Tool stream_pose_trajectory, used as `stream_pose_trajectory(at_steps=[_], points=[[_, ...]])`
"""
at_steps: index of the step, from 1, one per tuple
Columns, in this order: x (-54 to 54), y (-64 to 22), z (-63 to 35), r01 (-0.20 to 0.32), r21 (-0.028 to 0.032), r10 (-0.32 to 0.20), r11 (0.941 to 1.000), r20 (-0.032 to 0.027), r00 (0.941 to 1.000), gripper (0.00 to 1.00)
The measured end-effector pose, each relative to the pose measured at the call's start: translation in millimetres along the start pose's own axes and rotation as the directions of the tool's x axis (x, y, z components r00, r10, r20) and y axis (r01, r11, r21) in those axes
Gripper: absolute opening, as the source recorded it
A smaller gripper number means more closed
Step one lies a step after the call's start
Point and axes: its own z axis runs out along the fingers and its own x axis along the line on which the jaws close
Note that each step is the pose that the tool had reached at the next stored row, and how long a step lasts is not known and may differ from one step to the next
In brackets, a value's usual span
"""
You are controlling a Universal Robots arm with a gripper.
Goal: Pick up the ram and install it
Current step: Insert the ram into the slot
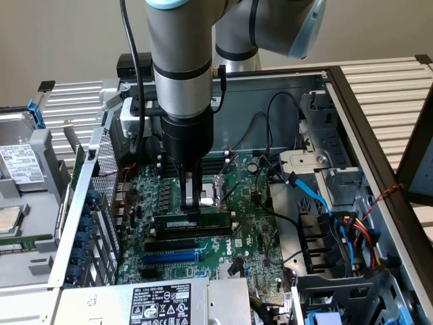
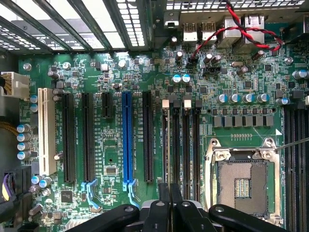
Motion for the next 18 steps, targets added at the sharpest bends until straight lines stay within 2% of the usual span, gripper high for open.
stream_pose_trajectory(at_steps=[2, 4, 5, 18], points=[[0.0, -0.1, 0.0, 0.000, 0.0013, 0.000, 1.0000, 0.0002, 1.0000, 0.12], [0.0, 0.1, 0.1, 0.000, 0.0072, 0.000, 1.0000, 0.0004, 1.0000, 0.12], [0.0, 0.1, 0.1, 0.000, 0.0077, 0.000, 1.0000, 0.0006, 1.0000, 0.12], [0.0, 0.1, 0.4, 0.000, 0.0077, 0.000, 1.0000, 0.0005, 1.0000, 0.12]])
